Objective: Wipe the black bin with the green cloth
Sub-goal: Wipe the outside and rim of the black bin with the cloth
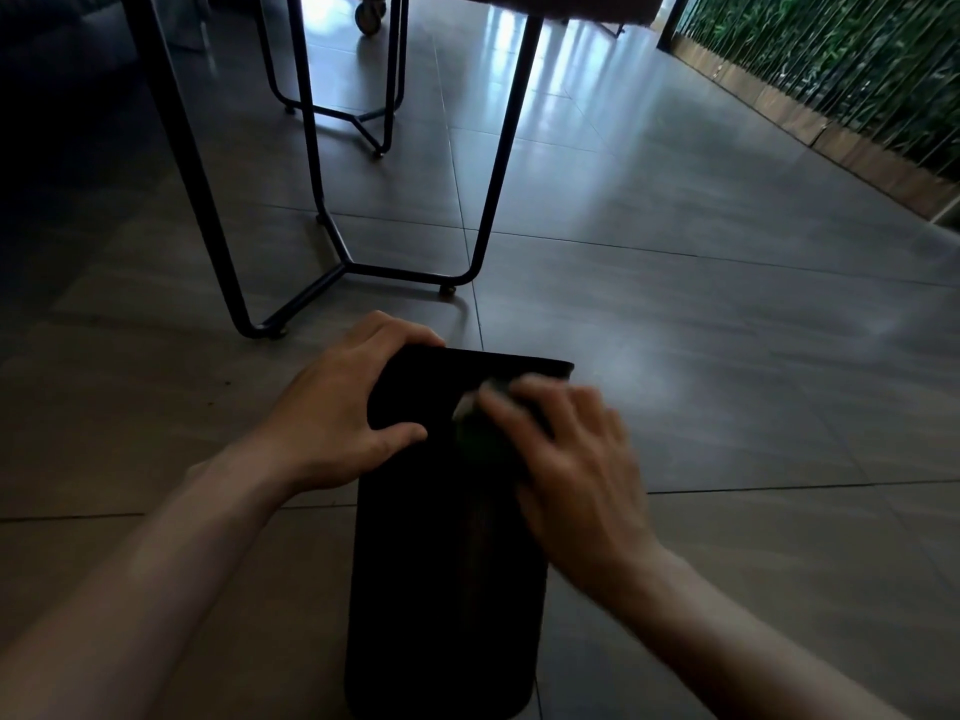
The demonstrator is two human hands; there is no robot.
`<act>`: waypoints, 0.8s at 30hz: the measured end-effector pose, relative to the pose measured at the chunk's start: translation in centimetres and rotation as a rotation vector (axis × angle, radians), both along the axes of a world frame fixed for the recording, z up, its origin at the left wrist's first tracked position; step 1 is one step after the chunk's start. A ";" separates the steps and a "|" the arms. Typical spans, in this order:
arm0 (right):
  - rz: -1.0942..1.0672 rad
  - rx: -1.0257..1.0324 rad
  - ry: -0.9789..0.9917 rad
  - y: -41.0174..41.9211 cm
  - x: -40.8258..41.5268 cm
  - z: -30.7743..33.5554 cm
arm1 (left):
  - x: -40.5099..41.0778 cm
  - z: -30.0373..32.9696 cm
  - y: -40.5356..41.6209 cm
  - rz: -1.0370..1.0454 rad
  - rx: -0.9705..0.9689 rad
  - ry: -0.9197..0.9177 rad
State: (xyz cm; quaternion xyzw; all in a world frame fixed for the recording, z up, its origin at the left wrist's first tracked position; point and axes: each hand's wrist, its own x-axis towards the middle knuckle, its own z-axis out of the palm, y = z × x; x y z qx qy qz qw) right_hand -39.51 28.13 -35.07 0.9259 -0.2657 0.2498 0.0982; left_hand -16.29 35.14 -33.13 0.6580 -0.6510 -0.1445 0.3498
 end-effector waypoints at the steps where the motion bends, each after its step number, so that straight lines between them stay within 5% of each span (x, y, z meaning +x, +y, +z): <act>1: -0.062 0.030 -0.042 -1.0 0.5 0.9 | 0.0 0.0 0.0 -0.002 0.000 0.002; 4: -0.081 0.018 -0.026 -0.5 1.1 0.2 | 0.1 0.0 0.0 0.001 0.004 0.002; 11: 0.345 -0.157 0.220 6.6 -3.8 -6.7 | -0.1 0.0 -0.1 -0.002 0.006 -0.020; 19: -0.141 0.020 -0.120 -0.4 1.1 0.5 | -0.1 0.1 0.0 -0.022 0.001 -0.007; 24: 0.271 -0.147 0.182 7.3 -2.8 -6.6 | 0.0 -0.2 0.1 -0.012 -0.005 0.000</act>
